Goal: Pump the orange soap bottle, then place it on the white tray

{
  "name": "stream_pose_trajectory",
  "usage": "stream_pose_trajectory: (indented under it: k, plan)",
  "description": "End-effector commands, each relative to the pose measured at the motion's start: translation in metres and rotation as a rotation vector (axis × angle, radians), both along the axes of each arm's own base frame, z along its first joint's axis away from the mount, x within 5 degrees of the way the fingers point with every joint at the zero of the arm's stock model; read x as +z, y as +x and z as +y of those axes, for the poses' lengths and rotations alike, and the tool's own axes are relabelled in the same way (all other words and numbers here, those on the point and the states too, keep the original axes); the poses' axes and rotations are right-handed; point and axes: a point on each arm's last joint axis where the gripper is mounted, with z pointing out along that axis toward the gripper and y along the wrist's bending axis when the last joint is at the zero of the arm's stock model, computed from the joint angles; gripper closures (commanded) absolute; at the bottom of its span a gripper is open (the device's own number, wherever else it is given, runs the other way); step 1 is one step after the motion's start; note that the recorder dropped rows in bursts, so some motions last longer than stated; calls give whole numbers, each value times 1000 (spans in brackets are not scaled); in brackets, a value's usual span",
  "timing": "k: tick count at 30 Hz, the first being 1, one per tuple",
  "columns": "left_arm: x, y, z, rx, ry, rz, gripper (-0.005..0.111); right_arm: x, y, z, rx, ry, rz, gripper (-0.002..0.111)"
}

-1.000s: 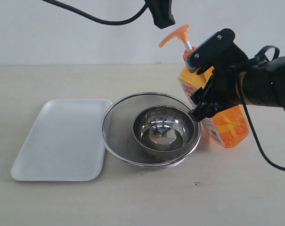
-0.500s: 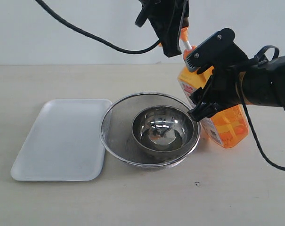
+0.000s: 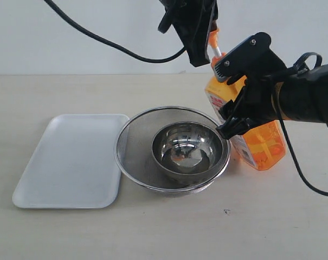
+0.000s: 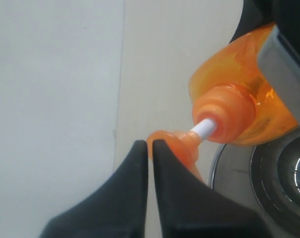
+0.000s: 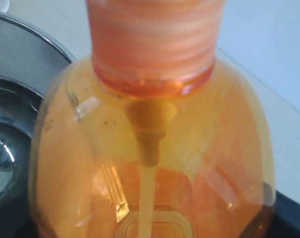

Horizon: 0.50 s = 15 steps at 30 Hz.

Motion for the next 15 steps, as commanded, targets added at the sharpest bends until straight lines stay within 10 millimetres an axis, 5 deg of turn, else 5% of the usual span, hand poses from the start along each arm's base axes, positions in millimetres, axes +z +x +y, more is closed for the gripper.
stream_pose_trajectory:
  k: [1, 15]
  plan:
    - [-15, 0, -4, 10, 22, 67, 102, 7, -1, 1, 20, 11, -19, 108]
    - [-20, -3, -6, 8, 8, 126, 102, 7, -1, 1, 20, 11, -19, 108]
